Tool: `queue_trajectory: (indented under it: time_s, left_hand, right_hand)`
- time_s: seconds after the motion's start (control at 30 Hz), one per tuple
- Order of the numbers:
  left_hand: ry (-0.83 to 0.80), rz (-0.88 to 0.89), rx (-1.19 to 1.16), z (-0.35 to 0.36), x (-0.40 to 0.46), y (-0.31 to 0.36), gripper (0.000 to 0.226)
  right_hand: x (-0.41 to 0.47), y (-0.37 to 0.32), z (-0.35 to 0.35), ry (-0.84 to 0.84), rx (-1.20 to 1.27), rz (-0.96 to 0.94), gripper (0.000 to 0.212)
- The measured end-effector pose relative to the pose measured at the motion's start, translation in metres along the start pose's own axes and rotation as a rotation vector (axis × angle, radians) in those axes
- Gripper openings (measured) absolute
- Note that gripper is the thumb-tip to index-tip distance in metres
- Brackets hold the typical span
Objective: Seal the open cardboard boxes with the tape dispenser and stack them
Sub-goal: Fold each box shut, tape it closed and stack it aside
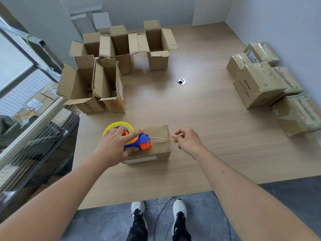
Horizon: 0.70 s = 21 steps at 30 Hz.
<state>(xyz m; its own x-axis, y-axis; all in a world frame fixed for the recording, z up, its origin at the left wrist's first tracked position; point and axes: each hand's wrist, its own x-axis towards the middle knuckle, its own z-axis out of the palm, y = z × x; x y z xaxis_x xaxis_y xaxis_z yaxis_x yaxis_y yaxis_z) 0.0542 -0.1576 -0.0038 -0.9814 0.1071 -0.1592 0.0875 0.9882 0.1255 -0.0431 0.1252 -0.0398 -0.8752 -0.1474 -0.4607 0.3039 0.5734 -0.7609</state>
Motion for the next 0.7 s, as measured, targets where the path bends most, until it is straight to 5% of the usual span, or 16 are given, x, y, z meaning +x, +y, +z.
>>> queue_trajectory:
  time_s: [0.37, 0.5, 0.7]
  left_hand:
    - [0.030, 0.001, -0.018, 0.006, 0.003, 0.001, 0.066]
    - [0.051, 0.000, -0.023, 0.008, 0.000, 0.003, 0.067]
    - [0.042, 0.008, -0.025, 0.006, 0.002, 0.002, 0.067]
  right_hand:
    - [0.010, 0.010, 0.019, 0.122, 0.184, 0.147, 0.012]
    - [0.007, 0.019, 0.023, 0.200, 0.365, 0.250, 0.045]
    - [0.005, 0.004, 0.048, 0.198, 0.356, 0.184, 0.026]
